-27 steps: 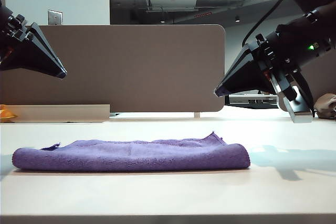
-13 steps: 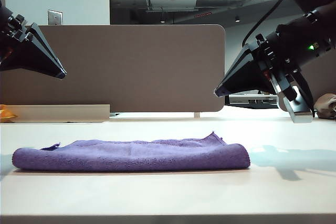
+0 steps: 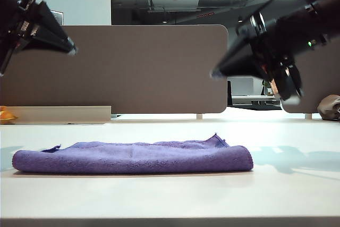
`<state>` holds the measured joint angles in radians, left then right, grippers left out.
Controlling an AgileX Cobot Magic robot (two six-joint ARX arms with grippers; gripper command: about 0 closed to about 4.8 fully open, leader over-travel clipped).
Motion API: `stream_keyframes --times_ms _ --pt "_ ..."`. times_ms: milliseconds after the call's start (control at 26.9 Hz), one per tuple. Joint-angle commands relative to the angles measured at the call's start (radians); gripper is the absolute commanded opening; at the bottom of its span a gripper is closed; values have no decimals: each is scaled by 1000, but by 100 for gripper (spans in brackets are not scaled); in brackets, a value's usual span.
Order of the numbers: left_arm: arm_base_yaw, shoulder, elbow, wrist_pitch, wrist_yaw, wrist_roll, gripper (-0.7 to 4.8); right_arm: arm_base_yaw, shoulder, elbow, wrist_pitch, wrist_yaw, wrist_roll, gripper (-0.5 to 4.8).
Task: Fold the bottom of the cloth upward, then fold it vertically to form a square shape.
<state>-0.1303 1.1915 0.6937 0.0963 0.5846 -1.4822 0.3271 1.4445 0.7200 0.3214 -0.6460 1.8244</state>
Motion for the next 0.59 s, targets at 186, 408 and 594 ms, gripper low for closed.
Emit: stream_keyframes --times_ms 186,408,594 --pt "-1 -3 3 70 87 542 -6 0 -3 3 309 -216 -501 -1" --pt "-1 -3 3 71 204 596 -6 0 -3 3 397 -259 -590 -1" --pt "-1 -3 3 71 209 690 -5 1 -3 3 410 -235 -631 -1"
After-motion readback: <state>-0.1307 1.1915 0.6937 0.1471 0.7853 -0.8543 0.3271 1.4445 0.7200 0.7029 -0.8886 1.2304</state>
